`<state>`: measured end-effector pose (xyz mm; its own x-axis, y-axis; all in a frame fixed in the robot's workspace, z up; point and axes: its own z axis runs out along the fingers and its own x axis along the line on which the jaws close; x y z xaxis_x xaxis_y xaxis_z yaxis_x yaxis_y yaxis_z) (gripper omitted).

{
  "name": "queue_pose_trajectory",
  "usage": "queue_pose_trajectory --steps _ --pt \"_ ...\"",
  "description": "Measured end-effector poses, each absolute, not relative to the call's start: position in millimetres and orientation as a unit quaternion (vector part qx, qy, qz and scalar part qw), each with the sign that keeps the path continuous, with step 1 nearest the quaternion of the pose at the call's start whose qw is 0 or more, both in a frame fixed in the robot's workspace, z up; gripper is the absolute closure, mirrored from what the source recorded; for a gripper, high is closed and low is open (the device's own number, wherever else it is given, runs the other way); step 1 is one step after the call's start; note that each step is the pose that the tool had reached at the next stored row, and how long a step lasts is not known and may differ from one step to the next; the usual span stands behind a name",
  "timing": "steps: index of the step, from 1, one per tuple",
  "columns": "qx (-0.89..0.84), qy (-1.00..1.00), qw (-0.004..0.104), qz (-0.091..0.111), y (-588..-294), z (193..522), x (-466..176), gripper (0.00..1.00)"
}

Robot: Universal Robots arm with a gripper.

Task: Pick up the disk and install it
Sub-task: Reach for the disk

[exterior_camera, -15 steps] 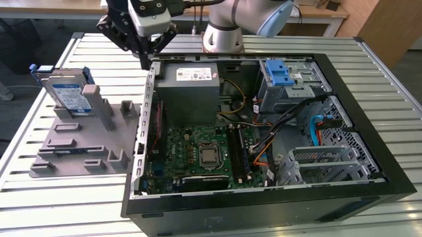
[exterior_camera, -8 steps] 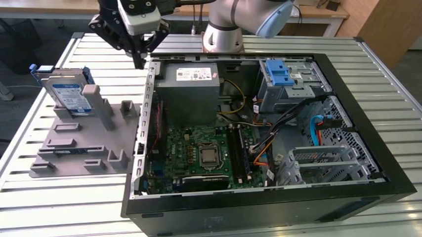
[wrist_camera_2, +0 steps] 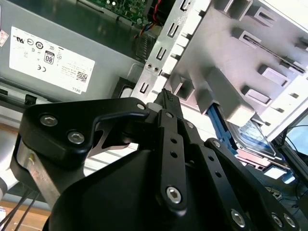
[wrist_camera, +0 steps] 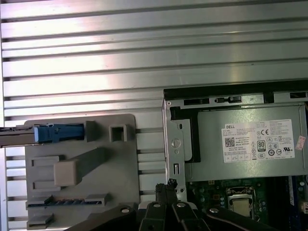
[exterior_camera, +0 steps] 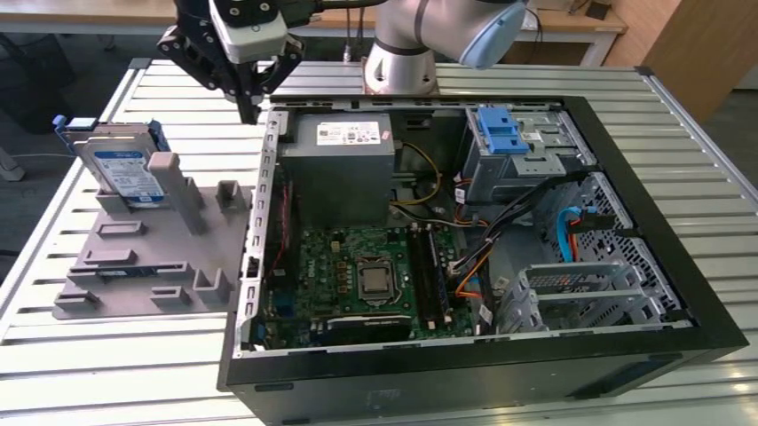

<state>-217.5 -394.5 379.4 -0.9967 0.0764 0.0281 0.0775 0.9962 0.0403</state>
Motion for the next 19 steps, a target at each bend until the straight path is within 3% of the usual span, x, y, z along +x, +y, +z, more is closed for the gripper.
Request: queue_pose_trajectory --steps 19 --pt "-0.038 -0.999 0.013 -0.021 -394 379 -230 0.89"
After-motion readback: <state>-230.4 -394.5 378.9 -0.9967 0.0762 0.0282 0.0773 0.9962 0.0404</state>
